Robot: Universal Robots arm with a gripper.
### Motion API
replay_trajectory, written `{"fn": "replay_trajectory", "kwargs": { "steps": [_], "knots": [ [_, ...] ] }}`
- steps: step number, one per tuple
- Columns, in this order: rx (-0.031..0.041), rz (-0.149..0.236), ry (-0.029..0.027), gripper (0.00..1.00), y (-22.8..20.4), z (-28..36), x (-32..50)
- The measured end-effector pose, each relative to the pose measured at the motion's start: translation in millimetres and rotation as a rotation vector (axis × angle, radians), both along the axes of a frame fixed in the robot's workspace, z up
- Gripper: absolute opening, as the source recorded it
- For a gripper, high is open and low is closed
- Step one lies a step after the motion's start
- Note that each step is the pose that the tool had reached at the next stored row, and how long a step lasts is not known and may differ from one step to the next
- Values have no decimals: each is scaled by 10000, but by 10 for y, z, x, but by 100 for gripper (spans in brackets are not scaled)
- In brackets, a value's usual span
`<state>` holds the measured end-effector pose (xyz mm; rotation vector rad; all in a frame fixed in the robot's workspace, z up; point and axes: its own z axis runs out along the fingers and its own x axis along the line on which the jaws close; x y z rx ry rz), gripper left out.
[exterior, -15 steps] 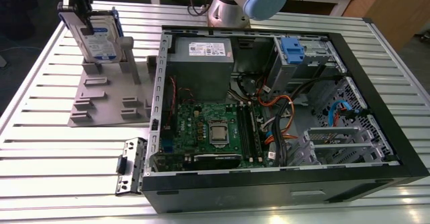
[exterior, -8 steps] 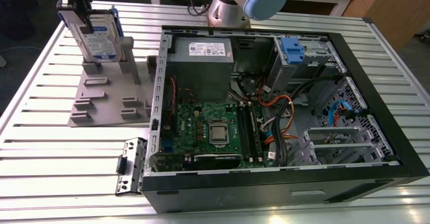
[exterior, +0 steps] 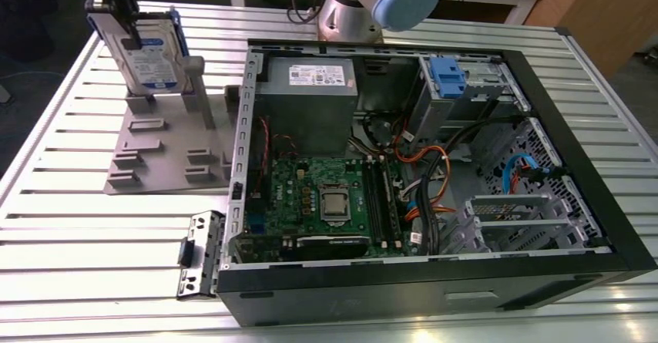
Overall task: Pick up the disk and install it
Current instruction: 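Pick up the disk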
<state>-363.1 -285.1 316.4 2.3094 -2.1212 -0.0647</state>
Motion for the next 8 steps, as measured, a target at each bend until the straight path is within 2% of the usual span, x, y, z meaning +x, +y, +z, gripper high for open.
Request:
{"fn": "replay_trajectory", "kwargs": {
  "steps": [8],
  "knots": [
    [0,0,-1,36,0,49,0]
  ]
}}
